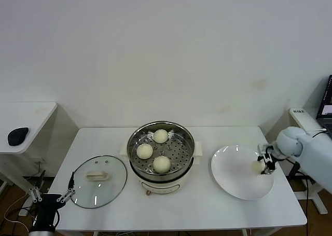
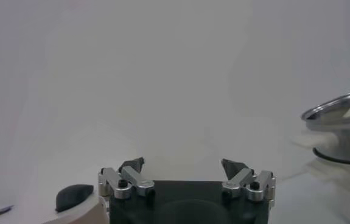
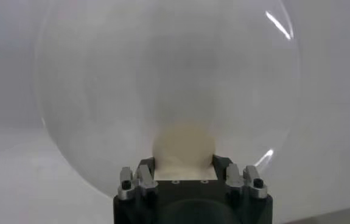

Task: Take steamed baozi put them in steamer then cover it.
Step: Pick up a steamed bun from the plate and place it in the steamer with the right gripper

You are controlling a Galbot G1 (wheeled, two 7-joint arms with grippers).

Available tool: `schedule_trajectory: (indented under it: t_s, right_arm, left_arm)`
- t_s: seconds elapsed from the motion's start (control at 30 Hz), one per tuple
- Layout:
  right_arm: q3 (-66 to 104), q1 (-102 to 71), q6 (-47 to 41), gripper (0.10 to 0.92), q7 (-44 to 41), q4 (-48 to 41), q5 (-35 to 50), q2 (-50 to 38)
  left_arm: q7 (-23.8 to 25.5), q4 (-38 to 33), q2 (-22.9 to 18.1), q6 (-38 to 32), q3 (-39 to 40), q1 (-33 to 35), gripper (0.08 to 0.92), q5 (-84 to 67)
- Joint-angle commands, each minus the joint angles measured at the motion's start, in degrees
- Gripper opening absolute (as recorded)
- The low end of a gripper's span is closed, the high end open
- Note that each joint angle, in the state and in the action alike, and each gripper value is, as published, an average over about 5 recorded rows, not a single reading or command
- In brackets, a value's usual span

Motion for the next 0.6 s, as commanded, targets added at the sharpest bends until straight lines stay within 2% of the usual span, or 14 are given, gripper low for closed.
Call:
schedule_trajectory:
  t_s: [0.03,0.3,0.6]
  right_arm:
    - [-14.87,24.94,-4.89,0.586,-0.63,11.34,12.68,-1.62]
    - [-28.71,45.82,-12.15,0.585,2.39,12.2,26.83,9.86]
    - [-31.99,45.75,-23.3,0.587,9.89,13.42,42.03,23.25]
  left_arm:
    - [-0.02,-0.31,0.2,0.25,0.4,-0.13,0.823,-0.14]
    - [-0.18,-1.25,0.17,0.48,0.67,-0.05,0.823,-0.46]
    - [-0.2,-2.43,-1.0,0.48,0.64,0.27,0.823,-0.42]
